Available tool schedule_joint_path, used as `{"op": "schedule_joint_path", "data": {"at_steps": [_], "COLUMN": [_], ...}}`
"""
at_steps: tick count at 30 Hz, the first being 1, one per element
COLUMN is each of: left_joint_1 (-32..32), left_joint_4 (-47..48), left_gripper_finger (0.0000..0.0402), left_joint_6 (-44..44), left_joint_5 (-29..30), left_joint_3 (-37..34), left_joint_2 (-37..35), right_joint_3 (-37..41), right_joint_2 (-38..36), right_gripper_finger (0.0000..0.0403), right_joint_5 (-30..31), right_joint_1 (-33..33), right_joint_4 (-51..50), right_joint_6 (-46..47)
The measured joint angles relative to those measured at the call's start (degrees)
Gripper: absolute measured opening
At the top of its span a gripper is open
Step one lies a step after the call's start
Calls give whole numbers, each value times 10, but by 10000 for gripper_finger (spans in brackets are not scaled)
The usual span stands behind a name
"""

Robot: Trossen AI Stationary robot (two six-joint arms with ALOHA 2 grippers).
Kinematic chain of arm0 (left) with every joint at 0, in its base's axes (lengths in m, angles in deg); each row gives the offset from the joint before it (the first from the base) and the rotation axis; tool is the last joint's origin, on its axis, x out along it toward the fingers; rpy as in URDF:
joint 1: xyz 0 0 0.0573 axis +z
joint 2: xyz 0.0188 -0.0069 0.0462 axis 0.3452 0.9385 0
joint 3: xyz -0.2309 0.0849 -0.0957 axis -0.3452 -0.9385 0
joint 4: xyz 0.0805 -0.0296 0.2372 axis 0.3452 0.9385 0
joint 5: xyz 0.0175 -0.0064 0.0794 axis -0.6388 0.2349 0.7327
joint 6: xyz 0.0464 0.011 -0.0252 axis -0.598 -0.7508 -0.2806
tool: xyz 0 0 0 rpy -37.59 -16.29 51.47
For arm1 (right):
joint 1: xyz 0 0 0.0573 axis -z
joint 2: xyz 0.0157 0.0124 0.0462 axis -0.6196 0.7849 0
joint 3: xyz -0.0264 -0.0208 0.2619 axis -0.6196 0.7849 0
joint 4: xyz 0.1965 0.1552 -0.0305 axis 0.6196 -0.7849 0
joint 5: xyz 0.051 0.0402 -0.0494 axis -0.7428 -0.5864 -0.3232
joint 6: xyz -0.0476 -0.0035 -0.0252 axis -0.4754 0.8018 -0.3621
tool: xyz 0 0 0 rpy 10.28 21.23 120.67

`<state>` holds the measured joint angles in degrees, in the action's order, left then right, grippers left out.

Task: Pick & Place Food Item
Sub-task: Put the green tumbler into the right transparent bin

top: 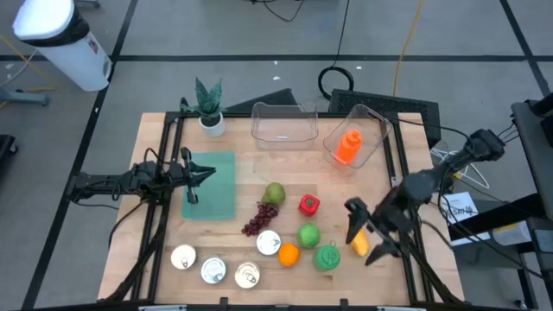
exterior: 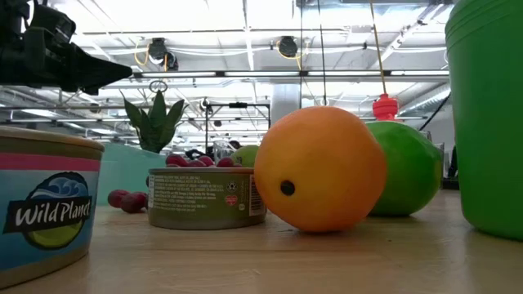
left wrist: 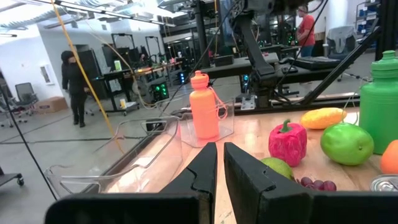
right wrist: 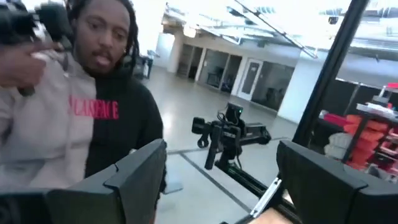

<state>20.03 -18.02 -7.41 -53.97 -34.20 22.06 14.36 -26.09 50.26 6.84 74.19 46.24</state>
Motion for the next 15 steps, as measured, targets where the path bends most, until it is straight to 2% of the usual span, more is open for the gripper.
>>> {"op": "schedule_joint_path", "data": {"at_steps": [3,6,10,12,15], "left_joint_1": [0,0,0,0,0], "left_joint_4": [0,0,0,0,0], "left_gripper_finger": [42,42,42,42,42], "left_joint_6": [0,0,0,0,0], "left_joint_5": [0,0,0,0,0], "left_joint_3": [0,0,0,0,0], "left_joint_2": [0,0,0,0,0], "right_joint_3": [-57,-120,-204,-240,-272], "right_joint_2": [30,72,136,164,197], "right_gripper_finger": [293,293,293,293,293], "right_joint_5": [89,210,355,387,396], "right_joint_1": [-52,-93,-117,-119,-118], "right_joint_4": [-96,-214,-366,-440,-523], "right_joint_6": [-41,-57,2,56,145]}}
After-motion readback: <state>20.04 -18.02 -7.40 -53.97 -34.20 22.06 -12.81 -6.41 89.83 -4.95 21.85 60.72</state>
